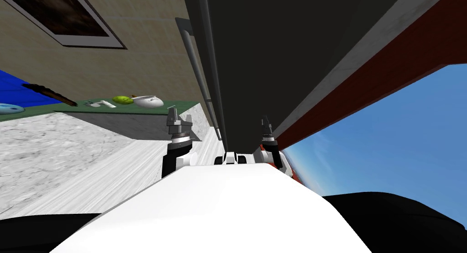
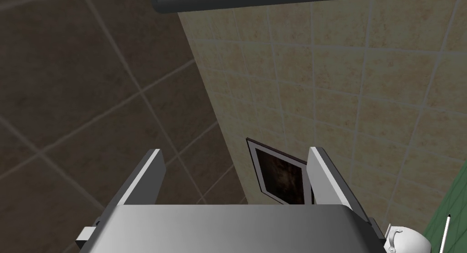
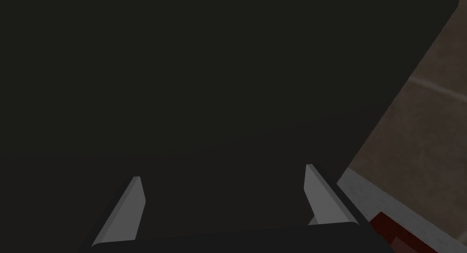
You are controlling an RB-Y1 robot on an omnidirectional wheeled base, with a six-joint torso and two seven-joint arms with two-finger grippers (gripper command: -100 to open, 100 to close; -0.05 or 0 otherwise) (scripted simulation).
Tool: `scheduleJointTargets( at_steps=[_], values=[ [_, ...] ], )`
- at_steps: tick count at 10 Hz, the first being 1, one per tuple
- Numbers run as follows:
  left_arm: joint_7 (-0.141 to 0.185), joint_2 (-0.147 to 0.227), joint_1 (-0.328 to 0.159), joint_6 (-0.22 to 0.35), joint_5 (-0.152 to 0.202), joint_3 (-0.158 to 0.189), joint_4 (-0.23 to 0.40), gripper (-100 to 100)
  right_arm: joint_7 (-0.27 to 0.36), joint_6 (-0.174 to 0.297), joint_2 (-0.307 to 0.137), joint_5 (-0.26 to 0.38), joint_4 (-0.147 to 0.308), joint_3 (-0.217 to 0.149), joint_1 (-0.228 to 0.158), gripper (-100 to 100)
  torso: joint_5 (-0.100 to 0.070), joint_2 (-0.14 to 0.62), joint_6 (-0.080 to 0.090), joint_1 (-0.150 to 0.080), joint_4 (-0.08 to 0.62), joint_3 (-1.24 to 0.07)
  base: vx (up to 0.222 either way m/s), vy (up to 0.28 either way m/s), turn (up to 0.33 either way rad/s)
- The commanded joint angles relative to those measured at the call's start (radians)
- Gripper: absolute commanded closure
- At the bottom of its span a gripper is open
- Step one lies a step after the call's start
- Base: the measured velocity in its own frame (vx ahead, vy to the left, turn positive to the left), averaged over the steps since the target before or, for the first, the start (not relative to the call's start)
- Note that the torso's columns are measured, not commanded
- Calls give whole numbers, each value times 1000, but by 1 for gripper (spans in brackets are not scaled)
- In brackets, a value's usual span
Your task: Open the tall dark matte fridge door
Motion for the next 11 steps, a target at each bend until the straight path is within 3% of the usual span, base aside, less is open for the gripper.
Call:
scheduleJointTargets(
  at_steps=[1,4,5,11],
  values=[
    [0,0,0,0,0,0,0,0,76,-5,-19,28,6,4,-38,-100,1,-1,-1,1,0,-1,51,51,-134],
    [0,0,0,0,0,0,0,0,154,-6,-30,48,17,7,-57,-100,3,-5,-3,4,1,-5,30,55,-107],
    [0,0,0,0,0,0,0,0,154,-6,-30,48,17,7,-57,-100,4,-6,-5,5,2,-5,-11,25,-24],
    [0,0,0,0,0,0,0,0,321,-10,-56,115,53,15,-121,-100,7,-10,-11,9,3,-9,30,53,-105]
  ],
)
